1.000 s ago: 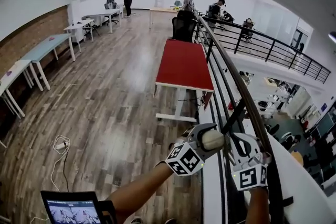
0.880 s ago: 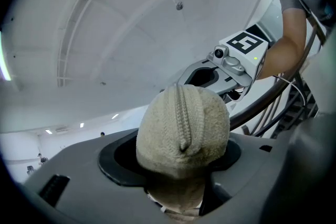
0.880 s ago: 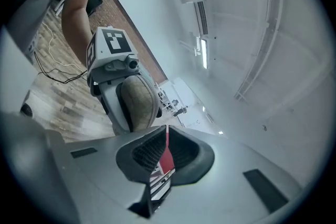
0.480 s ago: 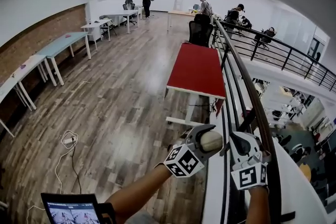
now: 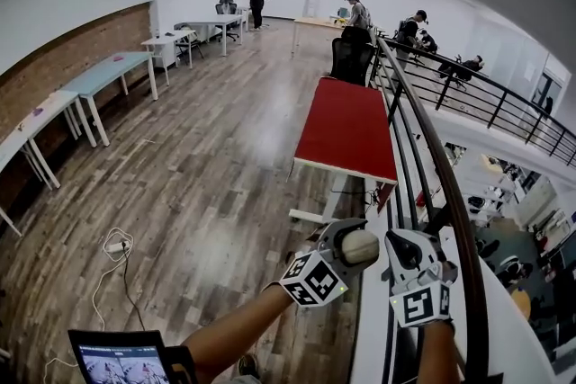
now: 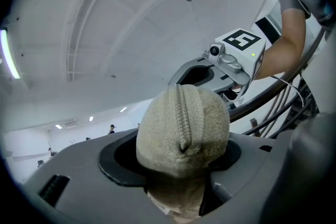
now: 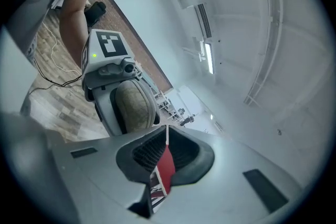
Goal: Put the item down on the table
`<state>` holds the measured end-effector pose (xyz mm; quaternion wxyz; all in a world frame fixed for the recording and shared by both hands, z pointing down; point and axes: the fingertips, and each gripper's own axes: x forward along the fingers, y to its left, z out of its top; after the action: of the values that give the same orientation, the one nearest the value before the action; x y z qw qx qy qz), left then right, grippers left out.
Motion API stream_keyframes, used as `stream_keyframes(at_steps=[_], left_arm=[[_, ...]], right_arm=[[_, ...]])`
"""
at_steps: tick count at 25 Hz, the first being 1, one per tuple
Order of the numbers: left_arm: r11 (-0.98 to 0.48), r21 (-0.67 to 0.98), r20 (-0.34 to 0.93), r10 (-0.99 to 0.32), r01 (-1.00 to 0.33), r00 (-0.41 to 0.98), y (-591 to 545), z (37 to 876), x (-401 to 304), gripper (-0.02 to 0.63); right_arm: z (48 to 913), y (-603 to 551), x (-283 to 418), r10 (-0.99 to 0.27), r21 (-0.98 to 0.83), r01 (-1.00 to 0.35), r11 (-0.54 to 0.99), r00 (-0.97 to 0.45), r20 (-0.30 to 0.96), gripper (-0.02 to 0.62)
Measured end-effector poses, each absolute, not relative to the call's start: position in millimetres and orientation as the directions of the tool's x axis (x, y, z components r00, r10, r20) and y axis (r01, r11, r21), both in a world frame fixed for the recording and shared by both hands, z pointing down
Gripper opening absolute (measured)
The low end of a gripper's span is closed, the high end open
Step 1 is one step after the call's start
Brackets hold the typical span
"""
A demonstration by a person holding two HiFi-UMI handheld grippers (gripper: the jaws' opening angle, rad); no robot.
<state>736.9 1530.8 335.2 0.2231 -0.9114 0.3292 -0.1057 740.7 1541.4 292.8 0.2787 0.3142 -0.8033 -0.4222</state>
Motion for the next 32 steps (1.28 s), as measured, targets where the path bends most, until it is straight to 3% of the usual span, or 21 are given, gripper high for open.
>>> stream_keyframes(at_steps=[23, 32], left_arm=[[-0.593, -0.477, 0.046, -0.754, -0.649, 0.655, 1406.8, 343.5, 574.0, 0.307], [-0.528, -0.512, 0.071, -0.813, -0.678, 0.578, 1351.3, 336.3, 581.0, 0.307]], right_arm=[[295.2, 1417.8, 583.2, -0.642, 0.858, -0.210, 0.468, -0.748, 0.167, 0.006], [284.8, 1354.1, 591.8, -0.562, 0.855, -0.192, 0.482, -0.816, 0.134, 0.006]])
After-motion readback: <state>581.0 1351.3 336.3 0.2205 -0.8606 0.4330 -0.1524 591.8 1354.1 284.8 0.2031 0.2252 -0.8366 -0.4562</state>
